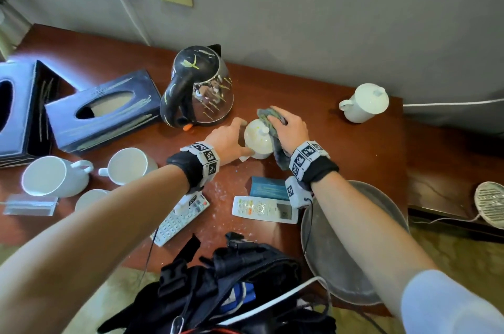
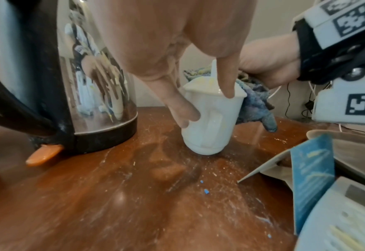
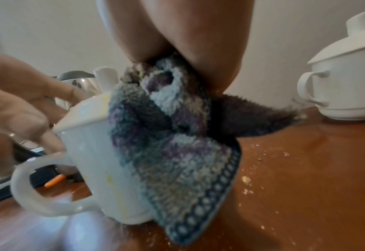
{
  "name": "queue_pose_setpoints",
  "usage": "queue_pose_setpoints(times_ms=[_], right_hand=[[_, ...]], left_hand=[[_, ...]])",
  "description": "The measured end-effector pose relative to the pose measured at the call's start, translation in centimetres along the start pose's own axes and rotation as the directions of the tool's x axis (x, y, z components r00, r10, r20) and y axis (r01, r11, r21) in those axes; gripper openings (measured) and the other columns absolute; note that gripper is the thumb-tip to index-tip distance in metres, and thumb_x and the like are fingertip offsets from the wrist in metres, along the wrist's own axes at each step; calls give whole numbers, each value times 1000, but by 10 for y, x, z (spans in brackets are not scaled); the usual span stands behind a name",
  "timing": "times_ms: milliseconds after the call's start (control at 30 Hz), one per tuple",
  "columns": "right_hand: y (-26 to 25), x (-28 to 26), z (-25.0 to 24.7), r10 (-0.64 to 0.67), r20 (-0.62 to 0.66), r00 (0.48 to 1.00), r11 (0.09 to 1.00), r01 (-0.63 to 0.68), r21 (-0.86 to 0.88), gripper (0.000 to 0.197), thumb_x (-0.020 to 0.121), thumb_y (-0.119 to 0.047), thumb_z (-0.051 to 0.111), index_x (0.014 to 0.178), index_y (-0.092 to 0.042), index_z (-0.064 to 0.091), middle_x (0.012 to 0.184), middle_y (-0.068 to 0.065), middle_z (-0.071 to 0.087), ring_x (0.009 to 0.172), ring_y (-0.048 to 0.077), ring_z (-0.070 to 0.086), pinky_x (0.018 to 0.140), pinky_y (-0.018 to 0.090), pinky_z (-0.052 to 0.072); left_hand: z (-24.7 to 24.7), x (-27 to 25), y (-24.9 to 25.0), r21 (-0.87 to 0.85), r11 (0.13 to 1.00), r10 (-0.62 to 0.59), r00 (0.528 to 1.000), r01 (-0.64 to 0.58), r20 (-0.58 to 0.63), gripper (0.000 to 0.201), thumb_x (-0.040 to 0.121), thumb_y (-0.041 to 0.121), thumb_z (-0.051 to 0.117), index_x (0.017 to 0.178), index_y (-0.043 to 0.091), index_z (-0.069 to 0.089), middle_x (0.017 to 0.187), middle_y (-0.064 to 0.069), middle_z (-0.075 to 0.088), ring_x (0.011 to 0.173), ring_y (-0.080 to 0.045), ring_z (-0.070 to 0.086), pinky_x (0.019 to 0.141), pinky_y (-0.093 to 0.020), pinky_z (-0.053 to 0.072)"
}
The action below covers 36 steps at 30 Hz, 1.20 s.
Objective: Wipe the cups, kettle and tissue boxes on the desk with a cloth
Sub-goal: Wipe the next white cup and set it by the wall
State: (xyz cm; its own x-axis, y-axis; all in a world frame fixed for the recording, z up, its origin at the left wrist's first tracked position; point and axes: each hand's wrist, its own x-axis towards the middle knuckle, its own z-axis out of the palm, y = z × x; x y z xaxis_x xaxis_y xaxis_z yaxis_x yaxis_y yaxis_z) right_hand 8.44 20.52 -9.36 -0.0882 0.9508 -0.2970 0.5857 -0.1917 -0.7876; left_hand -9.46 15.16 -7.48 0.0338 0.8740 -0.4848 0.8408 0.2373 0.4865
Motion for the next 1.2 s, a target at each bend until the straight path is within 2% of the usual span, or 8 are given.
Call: queue_pose_setpoints(times_ms=[100,200,333,500,600,767,967,1200], right_hand=[[3,0,1,-2,-15,1000,999,3,49,39,95,-36,61,133,-29,60,133,-4,63,122,16,57,109,35,43],[2,-3,2,23,-51,998,985,-14,170,36,93,-33,65,129,-28,65,127,-6,67,116,11,61,105,32,47],[12,-32,10,-18,-65,998,981,31,192,37,97,-29,60,133,-36,59,123,3,69,96,9,61,93,27,51],[30,-53,25,-49,-98,994,992,60,114,41,99,-32,55,138,-40,51,145,4,52,129,21,54,112,43,40],[19,-40,19,-46,-85,995,986,59,155,38,99,-28,56,136,-33,57,144,0,54,131,17,52,114,33,37],[8,-2,16,36,-34,999,987,-30,158,32,98,-33,54,128,-29,64,128,-7,66,122,18,58,109,38,42],[6,15,5,14,39,999,987,-20,161,31,99,-28,55,128,-21,65,128,-3,66,120,17,59,107,38,44],[22,-13,-8,5,-112,994,971,22,238,30,98,-26,57,127,-24,66,122,-13,66,118,10,59,109,35,43]], left_hand=[[-1,-2,9,-4,997,80,997,-80,-1,95,81,39,78,155,24,20,146,-9,50,128,-29,51,105,-38,42],[2,-4,17,26,989,143,990,-143,20,93,85,39,74,157,20,19,158,-3,34,138,-26,42,109,-33,33],[4,0,15,137,983,119,993,-121,24,96,87,50,68,158,19,11,163,-1,25,140,-28,39,110,-37,36],[7,0,10,120,983,135,991,-137,24,94,87,46,70,158,20,13,163,-3,25,142,-28,38,112,-34,34],[7,1,6,106,984,141,990,-142,18,96,87,46,70,158,19,13,164,-1,21,144,-26,34,116,-33,30],[11,-2,2,146,974,169,985,-172,33,96,88,32,72,158,21,8,165,1,16,133,-32,47,106,-38,41],[5,-2,4,179,970,169,986,-167,6,85,89,30,70,156,23,17,158,-5,35,125,-36,53,98,-39,44],[6,-2,-3,247,959,147,989,-138,-17,75,92,33,63,152,23,20,147,-8,49,108,-37,63,89,-46,51]])
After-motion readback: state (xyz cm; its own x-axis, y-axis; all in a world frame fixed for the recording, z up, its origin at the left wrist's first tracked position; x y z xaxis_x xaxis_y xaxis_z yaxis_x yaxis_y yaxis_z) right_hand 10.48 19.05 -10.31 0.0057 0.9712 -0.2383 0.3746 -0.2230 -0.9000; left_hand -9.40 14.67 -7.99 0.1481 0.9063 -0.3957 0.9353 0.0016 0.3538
